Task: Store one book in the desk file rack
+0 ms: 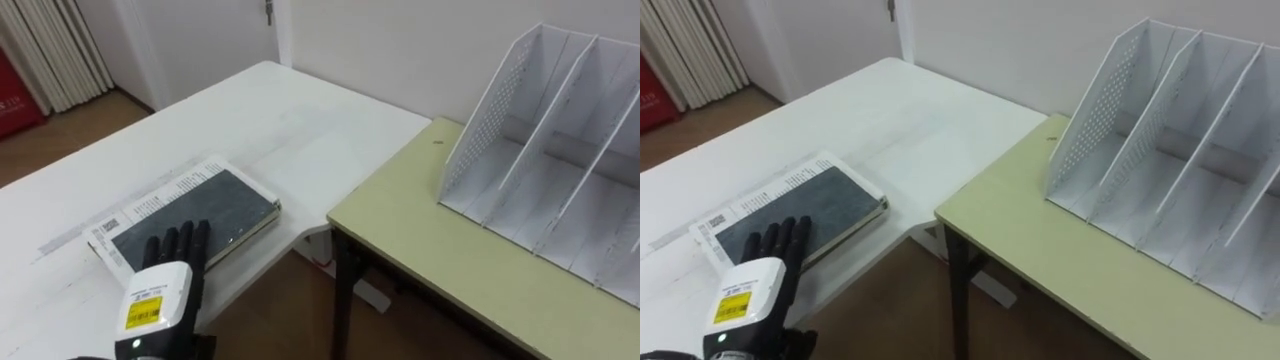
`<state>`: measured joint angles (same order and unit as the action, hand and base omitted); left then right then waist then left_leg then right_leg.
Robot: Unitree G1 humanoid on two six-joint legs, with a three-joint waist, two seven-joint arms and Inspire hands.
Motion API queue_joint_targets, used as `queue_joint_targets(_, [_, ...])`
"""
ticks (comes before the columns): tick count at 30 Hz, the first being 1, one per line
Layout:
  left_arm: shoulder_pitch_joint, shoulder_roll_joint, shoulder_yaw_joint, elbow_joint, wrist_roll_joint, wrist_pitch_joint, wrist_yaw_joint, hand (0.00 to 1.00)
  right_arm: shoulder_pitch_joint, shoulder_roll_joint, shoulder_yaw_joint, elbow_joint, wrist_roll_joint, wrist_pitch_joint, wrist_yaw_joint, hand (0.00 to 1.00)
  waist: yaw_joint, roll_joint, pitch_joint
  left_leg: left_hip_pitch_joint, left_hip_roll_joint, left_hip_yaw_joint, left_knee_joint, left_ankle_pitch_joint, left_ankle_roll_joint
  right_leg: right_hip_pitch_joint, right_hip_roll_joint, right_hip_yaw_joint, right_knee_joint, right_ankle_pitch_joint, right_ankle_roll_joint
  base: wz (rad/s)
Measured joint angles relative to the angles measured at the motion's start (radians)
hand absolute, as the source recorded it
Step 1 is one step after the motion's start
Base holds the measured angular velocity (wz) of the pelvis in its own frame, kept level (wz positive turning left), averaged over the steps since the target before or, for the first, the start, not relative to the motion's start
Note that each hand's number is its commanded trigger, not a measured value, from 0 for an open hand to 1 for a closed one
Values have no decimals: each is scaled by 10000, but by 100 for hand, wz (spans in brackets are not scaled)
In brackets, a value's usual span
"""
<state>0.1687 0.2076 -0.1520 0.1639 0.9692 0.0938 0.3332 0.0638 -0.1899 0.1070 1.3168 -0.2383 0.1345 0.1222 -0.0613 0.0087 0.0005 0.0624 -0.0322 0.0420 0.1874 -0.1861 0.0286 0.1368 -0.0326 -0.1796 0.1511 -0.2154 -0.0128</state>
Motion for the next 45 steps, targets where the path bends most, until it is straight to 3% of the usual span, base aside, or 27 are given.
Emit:
queue_joint_targets(4, [-109, 2, 147, 175, -468, 230, -102, 0, 52, -35, -120, -26, -1, 175, 15, 0, -99, 75, -60, 31, 7, -22, -4, 0, 0, 24, -1, 1, 25, 1, -1, 0])
queue_joint_targets(10, [-115, 9, 353, 177, -646, 330, -319, 0, 76, -36, -207, -96, -37, 349, 45, 0, -153, 56, -56, 121, 4, -2, 3, 1, 0, 45, -7, 71, 20, -15, -12, -5])
queue_joint_targets(11, [-116, 10, 366, 177, -646, 360, -338, 8, 76, -40, -211, -157, -38, 403, 48, 0, -152, 47, -53, 137, 6, -4, 3, 0, 0, 45, -8, 112, 24, -16, -12, -9])
queue_joint_targets(12, [-120, 10, 380, 177, -654, 371, -348, 62, 77, -40, -214, -190, -38, 417, 54, 0, -153, 39, -49, 146, 8, -7, 3, 0, 0, 44, -7, 124, 29, -16, -12, -8])
queue_joint_targets(13, [-131, 10, 414, 177, -704, 379, -382, 100, 79, -40, -217, -227, -33, 422, 96, 0, -155, 24, -49, 163, 10, -10, 2, 0, 0, 44, -7, 144, 43, -15, -12, -6])
queue_joint_targets(21, [-264, -7, 416, -168, -934, 379, -486, 100, 68, -46, -211, -375, -36, 743, 335, 0, -81, -15, -61, 201, 9, -5, 29, 1, 0, 57, -3, 134, 156, -21, -13, -1])
queue_joint_targets(29, [-886, -4, 776, -65, -1137, 605, -478, 100, 124, -45, -209, -454, -23, 1061, 325, 0, -67, -1, -73, 209, 8, -36, 19, 4, -4, 62, 13, 145, 202, -27, -18, 0])
queue_joint_targets(35, [-992, 35, 835, -103, -1128, 799, -318, 100, 113, -46, -203, -457, 129, 1069, 301, 0, -86, 20, -88, 233, -3, -5, 2, 4, -5, 98, 7, 123, 197, -24, -22, 0])
queue_joint_targets(45, [-1087, 59, 807, 58, -1129, 789, -153, 100, 95, -48, -205, -456, 366, 1059, 191, 0, -152, 16, -85, 391, -7, -2, 7, 4, -5, 217, 0, 158, 158, -57, -16, 0])
